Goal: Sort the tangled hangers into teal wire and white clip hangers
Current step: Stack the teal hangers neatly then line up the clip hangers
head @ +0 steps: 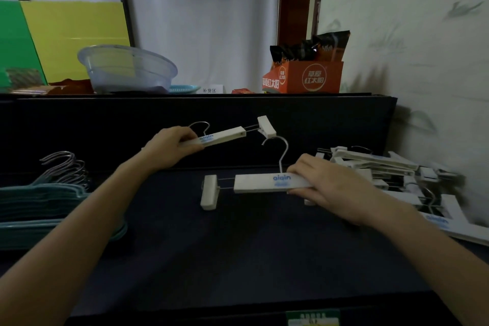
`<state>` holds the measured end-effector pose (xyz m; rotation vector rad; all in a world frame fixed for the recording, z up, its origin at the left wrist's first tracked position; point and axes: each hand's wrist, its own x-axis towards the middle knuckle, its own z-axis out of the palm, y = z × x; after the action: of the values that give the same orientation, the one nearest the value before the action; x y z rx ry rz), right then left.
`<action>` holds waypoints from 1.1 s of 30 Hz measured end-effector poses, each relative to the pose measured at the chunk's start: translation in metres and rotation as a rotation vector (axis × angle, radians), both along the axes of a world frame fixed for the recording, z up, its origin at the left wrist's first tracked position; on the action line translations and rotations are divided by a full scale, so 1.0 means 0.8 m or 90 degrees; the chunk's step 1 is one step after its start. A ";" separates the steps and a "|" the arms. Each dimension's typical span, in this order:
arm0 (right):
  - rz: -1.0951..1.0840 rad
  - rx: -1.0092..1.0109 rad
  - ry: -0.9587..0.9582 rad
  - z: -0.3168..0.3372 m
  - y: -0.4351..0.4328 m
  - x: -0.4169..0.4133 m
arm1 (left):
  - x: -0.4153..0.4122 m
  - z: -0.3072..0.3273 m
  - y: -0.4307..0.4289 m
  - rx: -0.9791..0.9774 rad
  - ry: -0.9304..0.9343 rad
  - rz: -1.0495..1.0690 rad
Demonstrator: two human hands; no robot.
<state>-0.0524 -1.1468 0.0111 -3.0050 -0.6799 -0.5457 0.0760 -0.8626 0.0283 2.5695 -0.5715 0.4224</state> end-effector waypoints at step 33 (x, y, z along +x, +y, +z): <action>0.047 0.148 0.162 -0.035 0.013 -0.001 | 0.022 -0.070 -0.016 0.171 0.146 -0.028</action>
<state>-0.0535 -1.1361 -0.0166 -2.7525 -0.6543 -0.2150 0.0938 -0.8753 -0.0280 2.8014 -0.6348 0.0332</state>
